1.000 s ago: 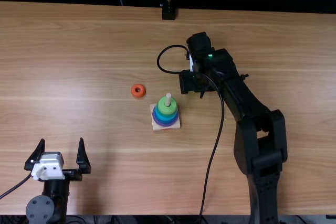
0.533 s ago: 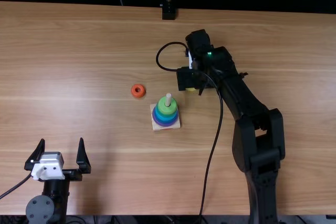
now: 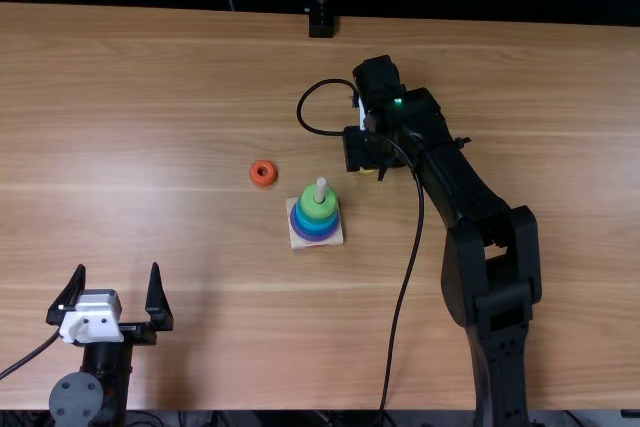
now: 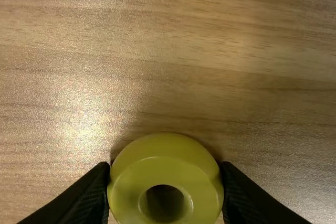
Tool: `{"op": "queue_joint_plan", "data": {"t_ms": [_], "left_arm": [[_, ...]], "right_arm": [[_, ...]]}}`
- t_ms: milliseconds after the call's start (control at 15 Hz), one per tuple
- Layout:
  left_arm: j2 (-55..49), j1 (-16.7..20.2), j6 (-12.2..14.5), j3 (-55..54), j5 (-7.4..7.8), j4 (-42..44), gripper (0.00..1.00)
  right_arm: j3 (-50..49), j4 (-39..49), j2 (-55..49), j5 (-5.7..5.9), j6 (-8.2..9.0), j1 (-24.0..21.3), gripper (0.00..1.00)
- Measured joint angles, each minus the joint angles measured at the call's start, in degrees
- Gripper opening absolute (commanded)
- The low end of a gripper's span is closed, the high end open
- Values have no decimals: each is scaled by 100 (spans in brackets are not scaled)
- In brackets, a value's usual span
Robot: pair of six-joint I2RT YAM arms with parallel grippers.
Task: Build the Hanoi tower: stack the rings onto the peg from bottom to top in this color order: purple, dark blue, light blue, dark green, light green, yellow, orange.
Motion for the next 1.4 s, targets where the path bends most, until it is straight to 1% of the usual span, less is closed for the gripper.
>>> {"op": "queue_joint_plan", "data": {"t_ms": [467,600,733,867,1000,1200,1400], "left_arm": [[0,0,2,0,2,0,100],[0,2,0,-2,0,-2,100],[0,2,2,0,0,0,100],[0,0,2,0,0,0,100],[2,0,0,-2,0,0,100],[0,0,2,0,0,-2,100],[0,0,0,0,0,0,100]], "right_arm": [[0,-52,-2,-13,-33,26,0],[-37,-162,-155,-15,-63,26,0],[-184,-201,-656,-15,-170,33,0],[-378,-197,-1259,-13,-238,37,0],[-640,-197,-1784,-11,-385,85,0],[-715,-380,-2162,-13,-514,391,0],[-715,-979,-2402,-20,-748,699,0]]}}
